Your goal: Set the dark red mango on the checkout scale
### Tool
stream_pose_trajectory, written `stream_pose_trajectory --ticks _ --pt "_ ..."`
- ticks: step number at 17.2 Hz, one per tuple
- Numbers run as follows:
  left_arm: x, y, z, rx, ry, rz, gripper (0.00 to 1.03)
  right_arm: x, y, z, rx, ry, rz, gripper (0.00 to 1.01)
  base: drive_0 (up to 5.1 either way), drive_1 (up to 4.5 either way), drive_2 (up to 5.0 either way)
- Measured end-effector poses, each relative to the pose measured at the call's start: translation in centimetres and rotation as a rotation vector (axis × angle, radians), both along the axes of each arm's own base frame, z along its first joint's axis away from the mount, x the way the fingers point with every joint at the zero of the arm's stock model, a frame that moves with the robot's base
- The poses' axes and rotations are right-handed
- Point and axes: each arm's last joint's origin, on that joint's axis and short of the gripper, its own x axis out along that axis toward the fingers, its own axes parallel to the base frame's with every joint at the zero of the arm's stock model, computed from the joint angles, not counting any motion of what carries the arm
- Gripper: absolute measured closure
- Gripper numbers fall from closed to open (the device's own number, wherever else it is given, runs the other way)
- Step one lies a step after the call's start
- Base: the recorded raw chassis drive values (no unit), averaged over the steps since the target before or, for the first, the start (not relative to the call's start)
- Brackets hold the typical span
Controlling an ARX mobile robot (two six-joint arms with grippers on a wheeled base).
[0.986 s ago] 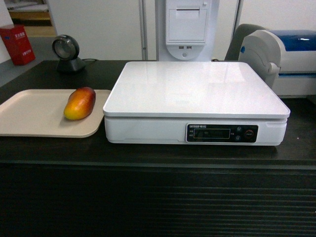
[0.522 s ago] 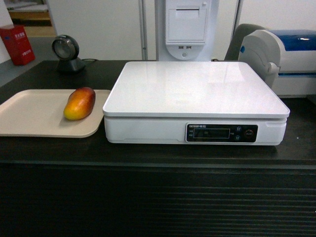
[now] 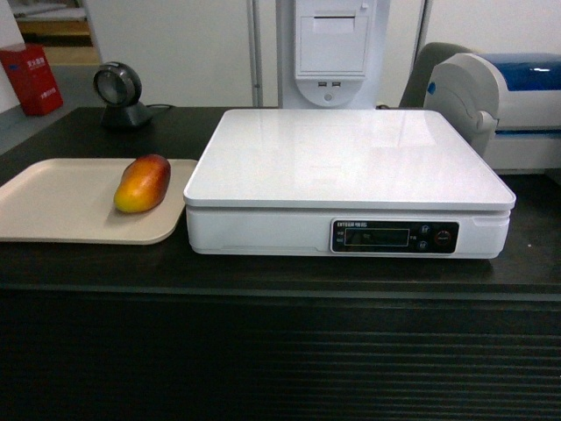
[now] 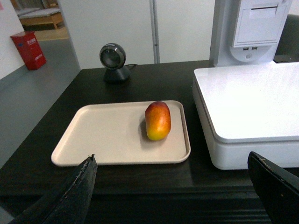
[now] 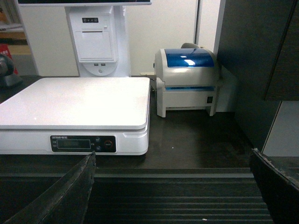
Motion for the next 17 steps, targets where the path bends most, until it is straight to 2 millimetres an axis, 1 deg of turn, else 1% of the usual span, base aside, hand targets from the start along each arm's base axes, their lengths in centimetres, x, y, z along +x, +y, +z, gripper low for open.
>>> stream_pose_trajectory --ticks 1,2,5,7,9,12,15,17 --pt "1.8 0.5 0.3 0.003 0.003 -0.021 0.05 0.0 0.0 0.0 0.000 0.000 0.000 0.03 0.0 0.00 0.0" --pt "3.0 0.9 0.4 0.008 0.003 -0.037 0.05 0.0 0.0 0.0 0.000 0.000 0.000 0.03 0.0 0.00 0.0" --pt "8.3 2.7 0.7 0.000 0.041 -0.089 0.05 0.0 0.0 0.0 0.000 0.000 0.000 0.03 0.0 0.00 0.0" --pt "9.5 3.1 0.5 -0.004 0.060 -0.096 0.05 0.0 0.0 0.0 0.000 0.000 0.000 0.03 0.0 0.00 0.0" --pt "14.5 4.7 -0.8 -0.027 0.155 -0.134 0.05 0.0 0.0 0.0 0.000 0.000 0.000 0.03 0.0 0.00 0.0" --pt "21.2 6.3 -3.0 -0.040 0.256 -0.149 0.05 0.0 0.0 0.0 0.000 0.000 0.000 0.03 0.0 0.00 0.0" --pt "27.1 6.7 -5.8 -0.037 0.361 -0.185 0.05 0.0 0.0 0.0 0.000 0.000 0.000 0.03 0.0 0.00 0.0" --pt "29.9 7.0 -7.1 -0.039 0.407 -0.192 0.05 0.0 0.0 0.0 0.000 0.000 0.000 0.03 0.0 0.00 0.0"
